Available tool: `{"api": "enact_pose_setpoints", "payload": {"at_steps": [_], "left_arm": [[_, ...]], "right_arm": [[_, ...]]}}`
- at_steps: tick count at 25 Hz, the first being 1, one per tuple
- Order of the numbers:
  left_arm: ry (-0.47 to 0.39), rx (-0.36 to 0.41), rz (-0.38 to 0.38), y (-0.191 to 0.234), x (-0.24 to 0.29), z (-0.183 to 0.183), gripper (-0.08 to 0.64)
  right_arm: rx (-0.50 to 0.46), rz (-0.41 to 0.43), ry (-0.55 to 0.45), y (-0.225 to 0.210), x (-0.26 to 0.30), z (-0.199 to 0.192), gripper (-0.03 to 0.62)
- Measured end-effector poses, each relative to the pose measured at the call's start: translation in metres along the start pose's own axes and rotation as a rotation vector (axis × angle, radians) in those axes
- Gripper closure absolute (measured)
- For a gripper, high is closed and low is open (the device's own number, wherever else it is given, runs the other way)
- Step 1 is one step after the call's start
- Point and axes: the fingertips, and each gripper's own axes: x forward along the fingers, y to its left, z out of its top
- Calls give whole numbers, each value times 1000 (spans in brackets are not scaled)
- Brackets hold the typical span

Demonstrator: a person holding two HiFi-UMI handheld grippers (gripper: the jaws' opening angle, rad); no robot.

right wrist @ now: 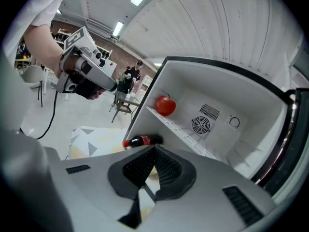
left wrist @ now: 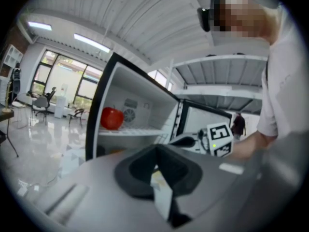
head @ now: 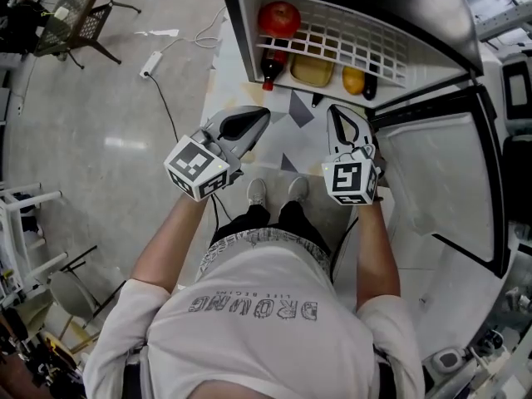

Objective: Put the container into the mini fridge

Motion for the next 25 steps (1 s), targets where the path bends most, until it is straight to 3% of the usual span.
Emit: {"api": "enact_pose_setpoints", "payload": {"at_steps": [14, 25], "left_arm": [[-6, 27, -24, -31, -1, 8, 552], [-6, 36, 22, -24, -11, 7, 552]], "right_arm": [[92, -2, -85, 3, -50, 28, 591], [149, 15, -113, 2, -67, 29, 591]]}}
